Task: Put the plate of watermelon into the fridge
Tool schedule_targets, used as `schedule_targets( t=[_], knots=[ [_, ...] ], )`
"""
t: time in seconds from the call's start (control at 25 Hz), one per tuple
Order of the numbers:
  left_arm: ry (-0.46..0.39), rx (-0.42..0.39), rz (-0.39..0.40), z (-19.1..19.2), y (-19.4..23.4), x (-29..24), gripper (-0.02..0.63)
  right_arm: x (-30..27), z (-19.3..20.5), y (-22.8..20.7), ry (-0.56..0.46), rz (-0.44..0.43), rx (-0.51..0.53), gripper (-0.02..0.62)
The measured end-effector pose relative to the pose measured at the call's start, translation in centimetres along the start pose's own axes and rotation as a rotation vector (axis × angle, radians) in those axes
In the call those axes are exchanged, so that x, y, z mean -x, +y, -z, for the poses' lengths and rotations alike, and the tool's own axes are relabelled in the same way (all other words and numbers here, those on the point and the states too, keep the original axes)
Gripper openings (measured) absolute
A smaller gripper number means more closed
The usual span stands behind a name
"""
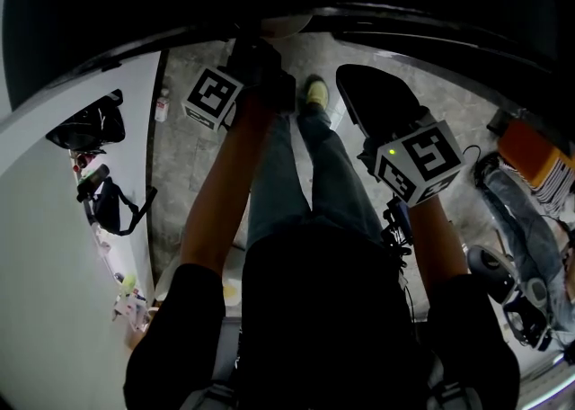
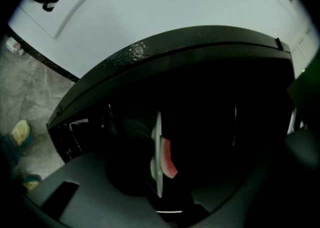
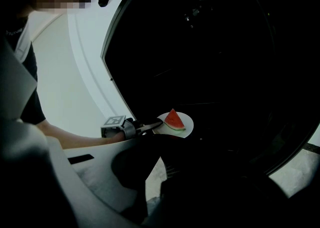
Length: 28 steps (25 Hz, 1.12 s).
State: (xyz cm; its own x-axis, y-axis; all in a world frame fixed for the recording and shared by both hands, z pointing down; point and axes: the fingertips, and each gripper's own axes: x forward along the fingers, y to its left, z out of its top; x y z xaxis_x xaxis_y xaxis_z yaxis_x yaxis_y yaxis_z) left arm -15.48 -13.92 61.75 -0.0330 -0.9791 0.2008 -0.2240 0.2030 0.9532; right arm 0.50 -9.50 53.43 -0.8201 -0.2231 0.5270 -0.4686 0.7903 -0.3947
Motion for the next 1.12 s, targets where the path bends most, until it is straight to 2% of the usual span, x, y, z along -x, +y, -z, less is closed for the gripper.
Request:
schedule_targets(
  t=[0.08, 0.16, 0.32, 0.44, 0.6, 0.8, 0.96, 1.12],
  knots=[
    [0.007, 0.023, 0.07, 0.4, -1.1, 0.0, 0.229, 0.0, 0.0, 0.1, -0.001, -0.002, -0.001, 0.014],
    [0.022, -0.001, 0.095, 0.4, -1.3, 0.2, 0.255, -0.2, 0.0, 0.2, 0.0, -0.006, 0.002, 0.014],
    [0.103, -0.152, 0.094, 0.9, -1.3, 0.4, 0.322, -0.6, -0.3, 0.2, -0.007, -0.008, 0.01, 0.014],
    [0.193, -0.306, 0.118, 1.5, -1.6, 0.8, 0.381, -0.6, -0.5, 0.5, -0.015, -0.01, 0.01, 0.014],
    [0.333, -0.51, 0.133, 3.0, -1.3, 1.8, 0.418, -0.7, -0.7, 0.9, -0.017, -0.018, 0.015, 0.014],
    [0.471, -0.691, 0.121, 4.6, -0.2, 2.8, 0.442, -0.8, -0.3, 1.1, -0.012, -0.019, 0.017, 0.014],
    [0.54, -0.819, 0.059, 5.3, 1.0, 4.0, 0.442, -0.4, -0.3, 1.5, -0.016, -0.018, 0.014, 0.014],
    [0.564, -0.934, -0.012, 5.1, 2.3, 3.6, 0.426, -0.7, -0.4, 1.0, -0.019, -0.018, 0.015, 0.014]
  ],
)
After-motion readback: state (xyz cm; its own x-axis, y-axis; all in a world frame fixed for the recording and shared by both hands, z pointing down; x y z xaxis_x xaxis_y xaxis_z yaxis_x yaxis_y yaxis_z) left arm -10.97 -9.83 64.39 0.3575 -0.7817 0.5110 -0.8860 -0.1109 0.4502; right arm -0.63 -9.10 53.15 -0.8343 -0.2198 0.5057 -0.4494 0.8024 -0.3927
